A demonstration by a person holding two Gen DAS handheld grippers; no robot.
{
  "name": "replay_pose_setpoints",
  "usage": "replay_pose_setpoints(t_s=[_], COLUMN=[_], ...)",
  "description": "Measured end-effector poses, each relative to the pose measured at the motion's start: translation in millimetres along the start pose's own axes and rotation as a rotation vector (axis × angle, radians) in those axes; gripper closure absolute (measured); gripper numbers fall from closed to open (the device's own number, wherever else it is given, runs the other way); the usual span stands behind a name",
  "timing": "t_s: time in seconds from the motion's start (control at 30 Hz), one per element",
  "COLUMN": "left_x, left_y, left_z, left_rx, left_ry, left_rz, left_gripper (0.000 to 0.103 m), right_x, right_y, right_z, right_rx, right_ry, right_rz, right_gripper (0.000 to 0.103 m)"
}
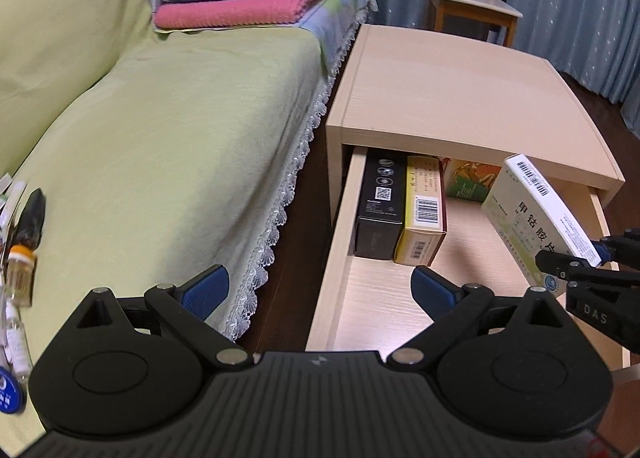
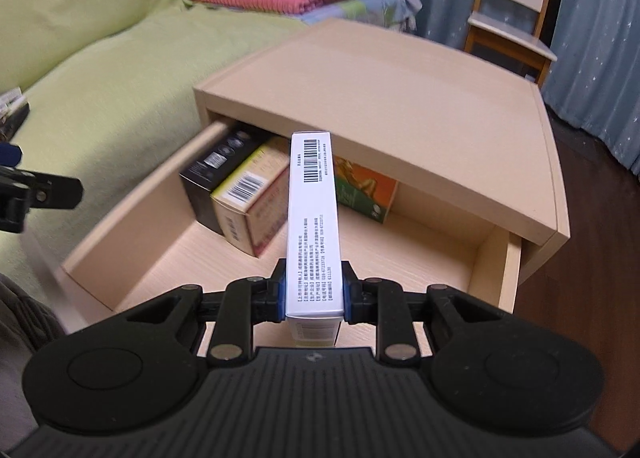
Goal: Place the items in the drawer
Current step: 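Carry the white box with the right gripper to the open drawer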
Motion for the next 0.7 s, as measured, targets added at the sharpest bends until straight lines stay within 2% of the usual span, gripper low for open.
replay_pose_setpoints(t_s=[0.17, 0.37, 0.7], left_x=[0, -1, -3], left_y=[-14, -27, -45], left_z=[8, 16, 24], left_rx=[0.005, -0.001, -0.013], left_ry=[-0.029, -0.048, -0.064], left_rz=[-0.023, -0.043, -0.072], left_gripper=[0.005, 0.005, 0.005], right_x=[-7, -13, -21], right_y=[-31, -55, -79], right_z=[9, 13, 19], right_rx=[0.014, 0.021, 0.015], right_ry=[0.037, 0.054, -0.017], right_rz=[-0.070, -0.113, -0.176], right_gripper=[0.081, 0.081, 0.081])
Point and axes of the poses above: each gripper's, at about its wrist camera, not at the fingertips, and y roughly against the way its jaws point, z to its right, x to its top, the point moved 8 cm from there along -y, roughly the way its jaws point, and after that the axes turned 11 degrees about z, right-handed, at the moved point
